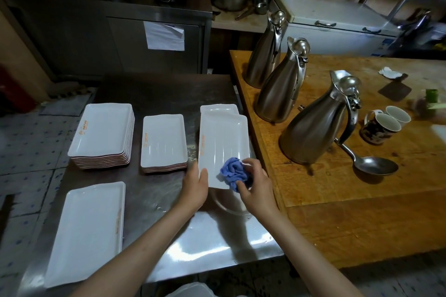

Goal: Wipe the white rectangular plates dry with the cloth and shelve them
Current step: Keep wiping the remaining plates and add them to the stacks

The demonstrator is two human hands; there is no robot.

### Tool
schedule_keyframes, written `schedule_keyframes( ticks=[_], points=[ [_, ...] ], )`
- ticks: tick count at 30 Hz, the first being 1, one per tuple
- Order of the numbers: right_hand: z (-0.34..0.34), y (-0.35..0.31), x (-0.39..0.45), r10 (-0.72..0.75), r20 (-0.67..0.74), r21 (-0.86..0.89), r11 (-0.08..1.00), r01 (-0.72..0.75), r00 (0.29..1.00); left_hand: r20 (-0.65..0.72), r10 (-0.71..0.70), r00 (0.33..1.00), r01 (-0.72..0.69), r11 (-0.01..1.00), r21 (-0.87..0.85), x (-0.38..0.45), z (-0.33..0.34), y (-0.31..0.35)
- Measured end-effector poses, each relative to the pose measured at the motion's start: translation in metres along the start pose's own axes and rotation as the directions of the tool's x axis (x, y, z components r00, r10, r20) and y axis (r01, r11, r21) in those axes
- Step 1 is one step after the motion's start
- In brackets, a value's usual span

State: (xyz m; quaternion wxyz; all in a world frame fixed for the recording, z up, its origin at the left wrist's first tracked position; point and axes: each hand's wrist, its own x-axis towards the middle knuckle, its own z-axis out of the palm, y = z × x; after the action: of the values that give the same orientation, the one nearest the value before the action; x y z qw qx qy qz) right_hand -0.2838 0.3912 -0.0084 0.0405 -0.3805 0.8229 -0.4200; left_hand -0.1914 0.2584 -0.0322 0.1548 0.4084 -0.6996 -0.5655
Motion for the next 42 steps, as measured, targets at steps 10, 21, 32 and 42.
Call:
schedule_keyframes(
  ticks=[10, 21, 32, 42],
  points=[
    [-0.001, 0.023, 0.016, -0.139, -0.043, -0.17, 0.977, 0.13, 0.989, 0.055, 0.046, 0.997, -0.041, 0.996, -0.08, -0.006, 0.004, 0.008],
    [-0.008, 0.022, 0.055, -0.09, -0.053, -0.294, 0.953, 0.071, 0.995, 0.104, 0.06, 0.993, -0.049, 0.994, -0.102, -0.009, 0.0, 0.009],
    [-0.021, 0.025, 0.092, -0.001, -0.108, -0.266, 0.964, -0.028, 0.994, 0.147, 0.061, 0.987, -0.054, 0.997, -0.046, -0.016, 0.001, 0.013],
    [-0.031, 0.009, 0.104, 0.188, -0.288, 0.008, 0.981, -0.194, 0.939, 0.29, 0.028, 0.957, -0.023, 1.0, -0.02, -0.012, -0.006, 0.011]
  ],
)
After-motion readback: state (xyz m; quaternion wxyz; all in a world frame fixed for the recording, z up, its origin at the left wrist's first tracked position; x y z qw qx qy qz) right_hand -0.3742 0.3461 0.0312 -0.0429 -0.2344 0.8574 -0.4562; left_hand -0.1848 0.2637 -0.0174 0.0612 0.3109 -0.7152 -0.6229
